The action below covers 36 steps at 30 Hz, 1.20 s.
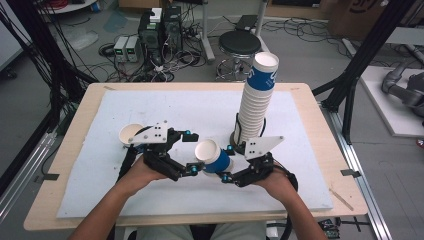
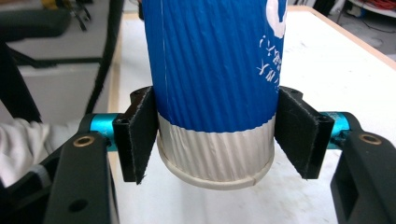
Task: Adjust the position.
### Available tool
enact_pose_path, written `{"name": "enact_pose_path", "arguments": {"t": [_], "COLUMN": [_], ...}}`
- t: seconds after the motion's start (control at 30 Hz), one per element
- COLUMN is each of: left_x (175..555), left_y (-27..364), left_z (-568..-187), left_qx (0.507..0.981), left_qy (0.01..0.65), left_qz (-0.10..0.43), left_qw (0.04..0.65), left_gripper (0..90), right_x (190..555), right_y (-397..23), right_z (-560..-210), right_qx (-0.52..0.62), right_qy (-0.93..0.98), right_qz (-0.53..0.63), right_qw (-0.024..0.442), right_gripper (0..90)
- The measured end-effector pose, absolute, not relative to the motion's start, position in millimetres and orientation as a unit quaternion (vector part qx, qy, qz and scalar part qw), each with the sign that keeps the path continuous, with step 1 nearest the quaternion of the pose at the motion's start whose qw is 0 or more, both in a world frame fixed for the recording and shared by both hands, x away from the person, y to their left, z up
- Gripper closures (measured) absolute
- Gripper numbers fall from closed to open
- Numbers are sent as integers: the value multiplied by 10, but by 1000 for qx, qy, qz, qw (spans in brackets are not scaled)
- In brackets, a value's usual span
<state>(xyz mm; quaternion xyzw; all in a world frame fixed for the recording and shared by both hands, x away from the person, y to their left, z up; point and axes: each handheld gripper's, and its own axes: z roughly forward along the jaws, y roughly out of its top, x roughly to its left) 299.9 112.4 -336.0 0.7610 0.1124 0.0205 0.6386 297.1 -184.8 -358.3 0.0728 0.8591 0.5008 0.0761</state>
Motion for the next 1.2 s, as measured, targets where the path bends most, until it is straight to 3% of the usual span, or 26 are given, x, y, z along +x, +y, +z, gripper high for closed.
{"name": "enact_pose_path", "arguments": {"t": [0.3, 1.0, 1.2], "left_x": [3014, 3056, 3083], "left_y": [1237, 1099, 1042], "left_z": [-3255, -3383, -3450], "left_qx": [783, 832, 847], "left_qy": [120, 124, 110], "left_qz": [27, -3, -29], "left_qw": [610, 541, 519], "left_gripper": [109, 112, 194], "right_x": [3018, 3070, 3029], "right_y": [-1715, -1387, -1293], "right_z": [-3406, -3250, -3231], "right_qx": [42, 3, -23], "right_qy": [901, 949, 960], "right_qz": [419, 298, 263], "right_qw": [102, 100, 93], "right_gripper": [345, 347, 347]}}
